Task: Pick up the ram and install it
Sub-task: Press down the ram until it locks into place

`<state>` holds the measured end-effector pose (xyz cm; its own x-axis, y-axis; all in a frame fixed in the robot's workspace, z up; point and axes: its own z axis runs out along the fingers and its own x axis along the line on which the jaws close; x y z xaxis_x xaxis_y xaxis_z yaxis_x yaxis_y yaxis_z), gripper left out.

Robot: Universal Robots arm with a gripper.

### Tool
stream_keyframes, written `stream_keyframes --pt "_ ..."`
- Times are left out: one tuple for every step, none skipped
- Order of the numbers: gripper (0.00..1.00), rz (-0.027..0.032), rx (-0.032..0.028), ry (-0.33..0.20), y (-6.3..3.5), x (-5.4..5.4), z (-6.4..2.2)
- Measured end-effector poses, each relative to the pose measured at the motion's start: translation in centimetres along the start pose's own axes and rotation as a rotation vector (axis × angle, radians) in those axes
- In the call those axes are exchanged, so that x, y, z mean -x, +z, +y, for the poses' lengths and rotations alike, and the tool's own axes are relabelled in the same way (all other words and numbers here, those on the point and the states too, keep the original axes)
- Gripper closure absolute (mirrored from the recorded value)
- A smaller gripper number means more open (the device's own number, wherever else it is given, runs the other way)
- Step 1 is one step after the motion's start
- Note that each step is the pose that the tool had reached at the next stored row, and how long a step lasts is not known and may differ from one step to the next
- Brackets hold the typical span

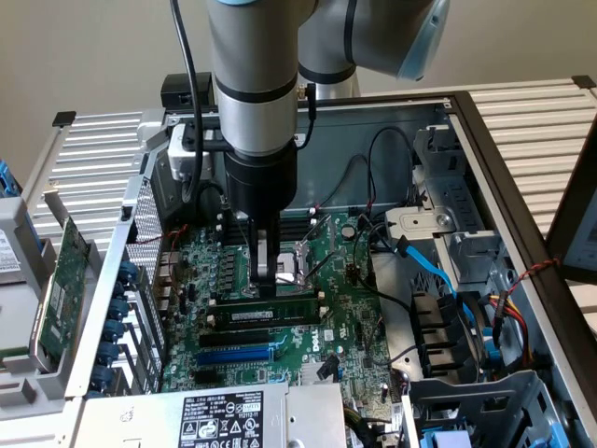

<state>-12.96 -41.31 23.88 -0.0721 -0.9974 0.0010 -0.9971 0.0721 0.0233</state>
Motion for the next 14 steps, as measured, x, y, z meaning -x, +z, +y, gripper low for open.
stream_keyframes --pt "0.89 0.0038 -0.0003 0.0 0.01 0.0 0.0" --pt "0.89 0.007 -0.0004 0.0 0.02 0.0 -0.01" --pt "0.89 0.0091 -0.0004 0.0 0.04 0.0 -0.01" --pt "0.89 0.0101 -0.0004 0.0 0.06 -0.01 -0.01" --pt "0.89 0.0103 -0.0004 0.0 0.09 -0.01 0.0" --pt "0.89 0.0103 -0.0005 0.0 0.13 -0.02 0.0" --pt "0.89 0.0103 -0.0007 0.0 0.18 -0.02 0.0" --pt "0.89 0.0102 -0.0011 0.0 0.23 -0.03 0.0" --pt "0.89 0.0101 -0.0015 0.0 0.28 -0.04 -0.01" --pt "0.89 0.0101 -0.0018 0.0 0.3 -0.06 -0.02" --pt "0.89 0.0102 -0.0023 0.0 0.32 -0.06 -0.05" --pt "0.89 0.01 -0.0029 0.0 0.35 -0.05 -0.08" --pt "0.89 0.01 -0.0033 0.0 0.35 -0.05 -0.12" --pt "0.89 0.0099 -0.0036 0.0 0.37 -0.05 -0.16"
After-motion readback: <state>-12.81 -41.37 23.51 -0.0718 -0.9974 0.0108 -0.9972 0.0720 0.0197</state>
